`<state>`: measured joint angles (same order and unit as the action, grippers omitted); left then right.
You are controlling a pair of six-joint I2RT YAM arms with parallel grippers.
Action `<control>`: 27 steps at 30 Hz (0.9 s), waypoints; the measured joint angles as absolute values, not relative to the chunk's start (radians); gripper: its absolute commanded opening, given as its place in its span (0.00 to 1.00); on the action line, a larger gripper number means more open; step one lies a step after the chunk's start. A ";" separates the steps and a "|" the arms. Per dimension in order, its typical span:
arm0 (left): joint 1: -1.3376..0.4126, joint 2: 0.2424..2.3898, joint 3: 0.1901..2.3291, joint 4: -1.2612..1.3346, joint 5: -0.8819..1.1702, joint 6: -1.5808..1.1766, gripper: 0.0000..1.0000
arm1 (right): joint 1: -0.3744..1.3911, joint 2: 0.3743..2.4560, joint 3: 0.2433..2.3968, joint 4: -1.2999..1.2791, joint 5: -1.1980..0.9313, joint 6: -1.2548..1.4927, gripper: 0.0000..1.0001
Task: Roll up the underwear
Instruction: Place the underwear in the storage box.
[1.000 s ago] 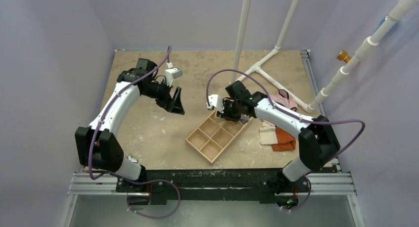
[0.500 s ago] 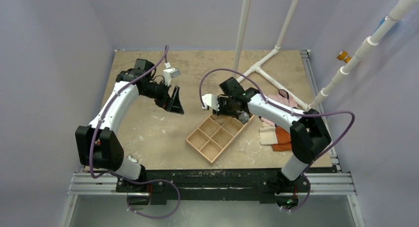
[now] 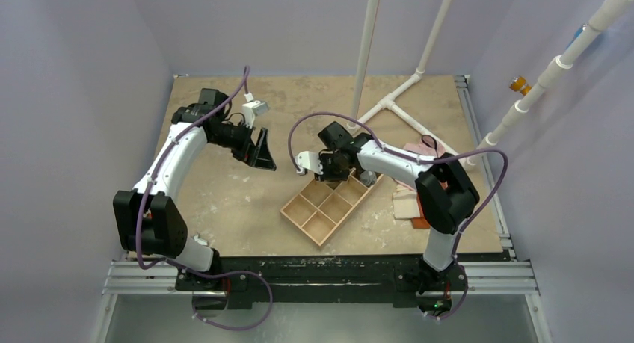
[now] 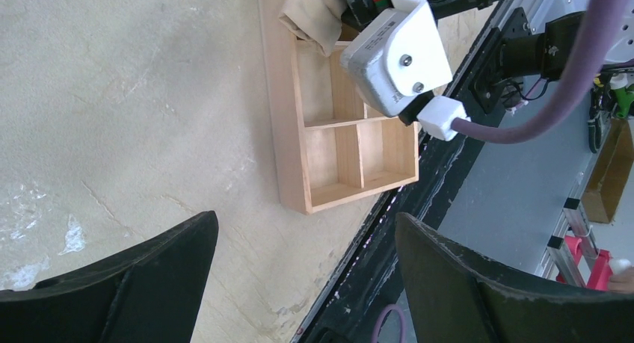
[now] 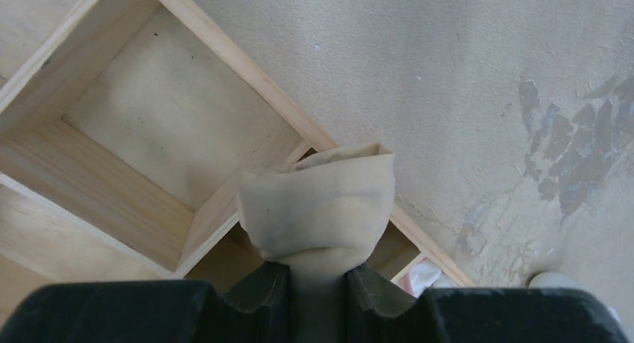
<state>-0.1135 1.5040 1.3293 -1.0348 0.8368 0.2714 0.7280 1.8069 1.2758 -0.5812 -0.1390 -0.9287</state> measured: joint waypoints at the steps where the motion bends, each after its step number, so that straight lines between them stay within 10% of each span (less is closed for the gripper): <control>1: -0.112 1.504 1.329 -1.035 0.838 0.271 0.87 | 0.728 1.821 1.290 -0.590 -0.139 -0.937 0.00; 27: -0.098 1.503 1.329 -1.044 0.844 0.272 0.87 | 0.732 2.079 1.555 -0.860 -0.139 -1.060 0.00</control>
<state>-0.0982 1.5032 1.3289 -1.0439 0.8436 0.2722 0.7322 2.0792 1.5555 -0.8597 -0.1390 -1.0603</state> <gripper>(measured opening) 0.872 0.218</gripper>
